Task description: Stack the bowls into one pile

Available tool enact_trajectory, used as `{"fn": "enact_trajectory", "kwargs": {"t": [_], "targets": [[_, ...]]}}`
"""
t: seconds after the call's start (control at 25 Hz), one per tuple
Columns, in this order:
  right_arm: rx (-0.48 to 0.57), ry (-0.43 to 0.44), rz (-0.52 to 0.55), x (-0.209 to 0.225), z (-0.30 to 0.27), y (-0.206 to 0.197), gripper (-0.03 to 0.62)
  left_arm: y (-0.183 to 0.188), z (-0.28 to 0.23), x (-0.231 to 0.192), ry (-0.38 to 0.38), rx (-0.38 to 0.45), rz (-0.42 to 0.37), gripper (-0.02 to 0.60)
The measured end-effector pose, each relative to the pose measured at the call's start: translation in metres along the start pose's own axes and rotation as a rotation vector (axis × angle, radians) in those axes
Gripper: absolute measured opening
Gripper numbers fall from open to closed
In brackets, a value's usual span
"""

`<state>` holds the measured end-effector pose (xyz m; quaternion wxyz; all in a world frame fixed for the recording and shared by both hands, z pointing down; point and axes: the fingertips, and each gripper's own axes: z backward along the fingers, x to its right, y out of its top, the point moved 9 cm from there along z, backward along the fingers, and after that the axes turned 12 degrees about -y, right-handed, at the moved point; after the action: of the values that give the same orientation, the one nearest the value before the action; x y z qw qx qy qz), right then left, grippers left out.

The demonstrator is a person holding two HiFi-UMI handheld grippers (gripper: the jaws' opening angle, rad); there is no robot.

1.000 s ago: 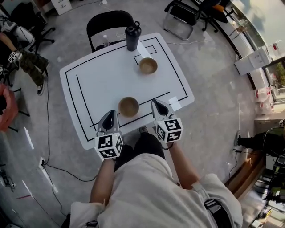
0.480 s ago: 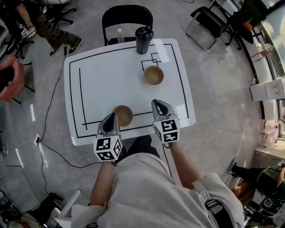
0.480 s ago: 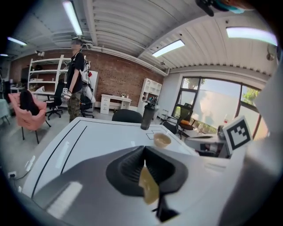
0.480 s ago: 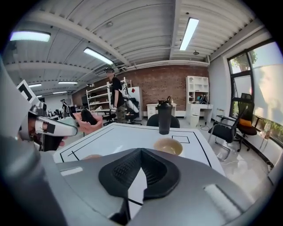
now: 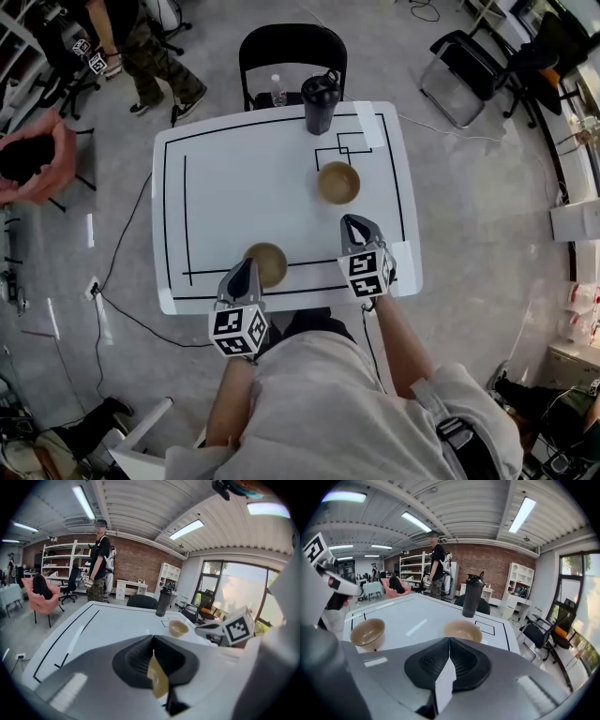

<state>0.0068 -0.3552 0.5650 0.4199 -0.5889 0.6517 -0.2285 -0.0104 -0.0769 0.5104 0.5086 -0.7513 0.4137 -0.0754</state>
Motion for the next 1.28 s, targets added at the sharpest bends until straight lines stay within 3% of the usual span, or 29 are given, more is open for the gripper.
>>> {"fn": "enact_trajectory", "kwargs": {"t": [0.04, 0.12, 0.24, 0.44, 0.72, 1.28], "targets": [[-0.006, 0.002, 0.051, -0.001, -0.005, 0.001, 0.012, 0.000, 0.000, -0.002, 0.009, 0.001, 0.007, 0.003], [-0.020, 0.009, 0.137, -0.004, -0.016, 0.005, 0.093, 0.001, -0.001, -0.005, 0.022, 0.003, 0.015, 0.003], [-0.037, -0.009, 0.231, -0.006, -0.029, 0.009, 0.078, 0.000, -0.003, -0.007, 0.030, 0.001, 0.019, 0.003], [-0.049, -0.052, 0.546, -0.020, -0.043, 0.007, 0.080, -0.002, -0.004, -0.006, 0.031, -0.017, 0.004, 0.002], [-0.053, -0.070, 0.803, -0.039, -0.060, 0.002, 0.080, -0.001, -0.009, -0.006, 0.020, -0.029, -0.010, 0.003], [-0.018, -0.099, 0.922, -0.044, -0.074, -0.006, 0.020, -0.010, -0.009, -0.004, 0.043, -0.041, 0.018, 0.003]]}}
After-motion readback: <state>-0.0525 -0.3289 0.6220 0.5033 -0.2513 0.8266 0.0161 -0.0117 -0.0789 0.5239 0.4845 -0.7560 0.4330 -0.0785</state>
